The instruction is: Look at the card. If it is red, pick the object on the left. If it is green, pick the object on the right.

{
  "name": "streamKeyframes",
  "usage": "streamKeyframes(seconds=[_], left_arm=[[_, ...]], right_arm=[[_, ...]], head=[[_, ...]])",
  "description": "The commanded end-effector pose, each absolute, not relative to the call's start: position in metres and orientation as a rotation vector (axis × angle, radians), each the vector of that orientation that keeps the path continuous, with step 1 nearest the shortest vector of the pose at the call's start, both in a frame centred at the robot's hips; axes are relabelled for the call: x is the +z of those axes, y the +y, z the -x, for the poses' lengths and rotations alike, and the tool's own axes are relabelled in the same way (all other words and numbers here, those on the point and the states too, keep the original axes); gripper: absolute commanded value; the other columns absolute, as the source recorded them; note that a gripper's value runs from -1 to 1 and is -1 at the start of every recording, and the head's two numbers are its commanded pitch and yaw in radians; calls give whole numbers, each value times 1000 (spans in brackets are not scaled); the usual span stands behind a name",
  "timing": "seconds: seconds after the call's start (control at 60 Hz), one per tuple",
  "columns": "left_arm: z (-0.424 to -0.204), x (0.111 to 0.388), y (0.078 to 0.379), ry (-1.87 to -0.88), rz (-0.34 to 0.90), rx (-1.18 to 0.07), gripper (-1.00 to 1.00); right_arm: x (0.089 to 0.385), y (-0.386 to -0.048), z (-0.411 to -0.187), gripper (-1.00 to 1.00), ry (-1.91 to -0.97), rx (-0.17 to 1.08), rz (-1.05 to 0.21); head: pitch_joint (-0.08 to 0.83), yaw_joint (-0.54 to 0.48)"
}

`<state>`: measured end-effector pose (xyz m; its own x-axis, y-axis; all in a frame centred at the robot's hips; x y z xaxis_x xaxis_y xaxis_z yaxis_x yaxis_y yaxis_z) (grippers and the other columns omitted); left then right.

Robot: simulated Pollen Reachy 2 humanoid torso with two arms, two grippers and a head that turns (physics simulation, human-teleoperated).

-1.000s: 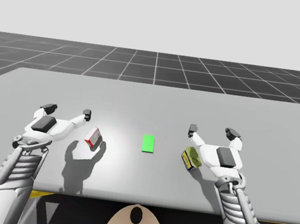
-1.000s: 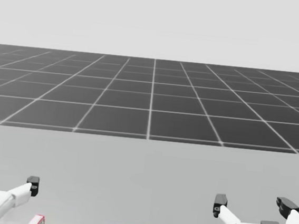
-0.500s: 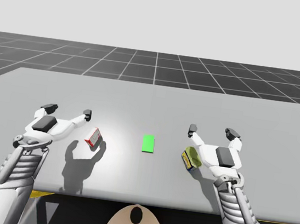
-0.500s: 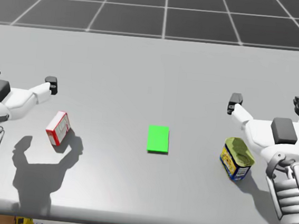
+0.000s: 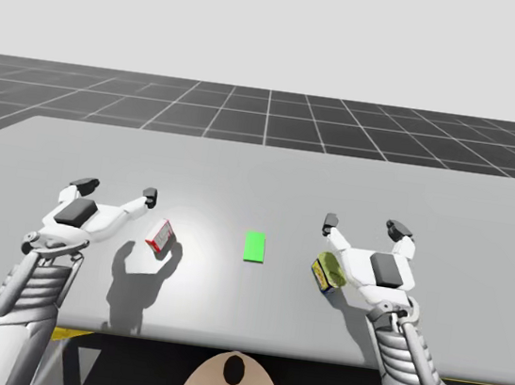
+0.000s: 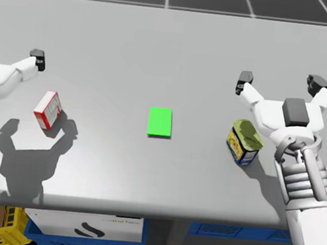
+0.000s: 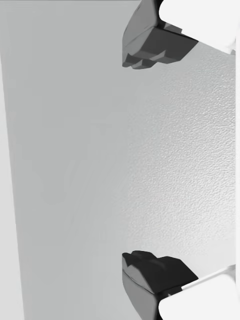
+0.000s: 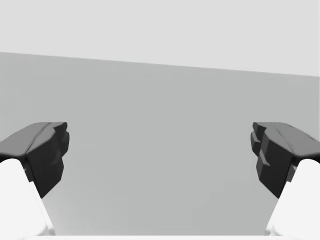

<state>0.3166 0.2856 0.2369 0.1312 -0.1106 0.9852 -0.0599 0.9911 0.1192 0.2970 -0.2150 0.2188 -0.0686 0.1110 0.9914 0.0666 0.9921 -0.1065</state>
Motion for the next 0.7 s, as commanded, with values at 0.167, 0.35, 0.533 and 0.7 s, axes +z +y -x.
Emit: streamKeyframes(seconds=[0.167,0.35,0.533,0.7], left_arm=[[-316,237,285,-1443,-139,-37,-1000],[-316,238,285,-1444,-137,-38,-1000],[-315,239,284,-1446,-137,-41,-1000],[-315,238,284,-1451,-147,-37,-1000]], right_arm=[[218,-211,-296,-1000,-1638,23,116],[218,-210,-297,-1000,-1638,26,113],[218,-209,-296,-1000,-1639,28,112],[218,-209,-296,-1000,-1638,28,107]], head=[[694,-56],[704,-169],[719,-299],[730,-341]])
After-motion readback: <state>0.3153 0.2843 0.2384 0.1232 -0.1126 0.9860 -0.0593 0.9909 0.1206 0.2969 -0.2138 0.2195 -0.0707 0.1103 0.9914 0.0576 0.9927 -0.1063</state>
